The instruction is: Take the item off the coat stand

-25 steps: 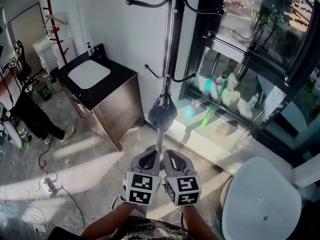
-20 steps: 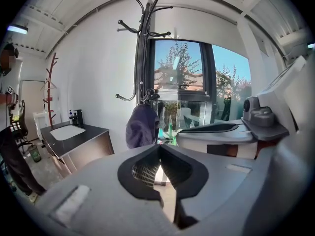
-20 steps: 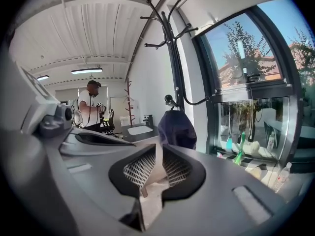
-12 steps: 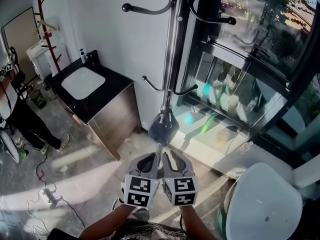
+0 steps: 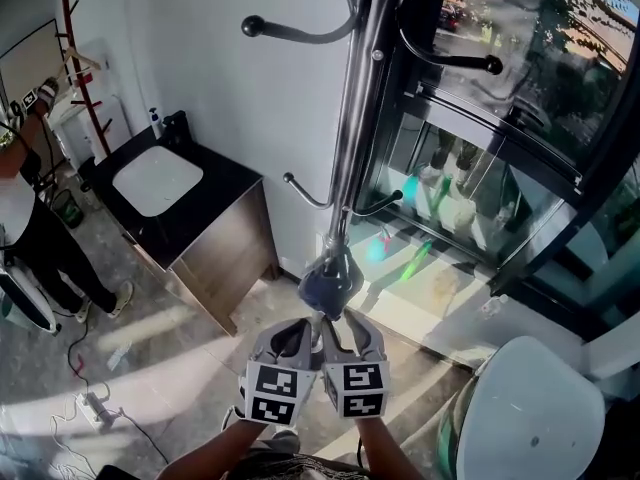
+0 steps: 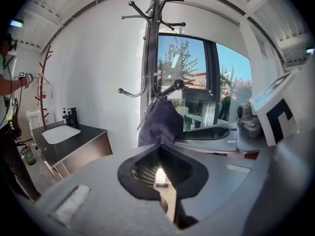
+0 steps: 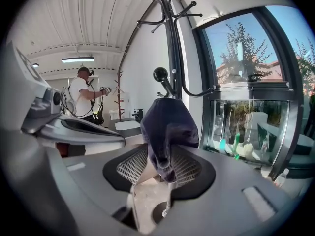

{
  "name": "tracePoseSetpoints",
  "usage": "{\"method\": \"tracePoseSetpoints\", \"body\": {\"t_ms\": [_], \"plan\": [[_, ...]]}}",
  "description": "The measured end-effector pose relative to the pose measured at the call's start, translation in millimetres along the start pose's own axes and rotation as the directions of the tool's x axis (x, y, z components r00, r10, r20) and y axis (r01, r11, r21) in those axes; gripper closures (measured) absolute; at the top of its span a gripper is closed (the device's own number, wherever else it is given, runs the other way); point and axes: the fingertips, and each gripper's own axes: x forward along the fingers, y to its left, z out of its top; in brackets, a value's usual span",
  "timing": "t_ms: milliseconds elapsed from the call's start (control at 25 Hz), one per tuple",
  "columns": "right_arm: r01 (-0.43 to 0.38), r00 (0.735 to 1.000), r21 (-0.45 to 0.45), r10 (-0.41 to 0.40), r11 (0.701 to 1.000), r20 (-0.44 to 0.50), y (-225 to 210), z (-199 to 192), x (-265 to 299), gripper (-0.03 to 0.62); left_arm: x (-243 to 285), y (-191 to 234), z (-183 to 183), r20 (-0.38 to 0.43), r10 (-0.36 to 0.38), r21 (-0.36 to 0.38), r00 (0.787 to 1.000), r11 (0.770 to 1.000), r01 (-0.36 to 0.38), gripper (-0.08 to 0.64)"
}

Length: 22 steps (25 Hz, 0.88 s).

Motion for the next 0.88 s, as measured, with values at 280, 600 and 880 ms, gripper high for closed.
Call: {"method": "tracePoseSetpoints", "body": {"t_ms": [280,600,880], "plan": [[0.015,0.999,-0.015,-0.015,1.0,-0.028,-4.3,-6.3,26.6,0.451,16.3,15.0,1.0,-0.005,-0.013,-0.006,1.0,1.0,0.013,0.558],[0.049,0.998,-0.057,-0.051,0.997,-0.04,-9.4,-6.3,44.0,0.518,26.2,26.4,-2.2,-0.015,-0.022,-0.005,1.0,1.0,0.022,0.558],[0.074,0.997,-0.101,-0.075,0.992,-0.002,-10.3,1.1,39.1,0.563,28.3,24.2,-4.8,-0.016,-0.031,-0.007,0.999,1.0,0.031,0.558]]}}
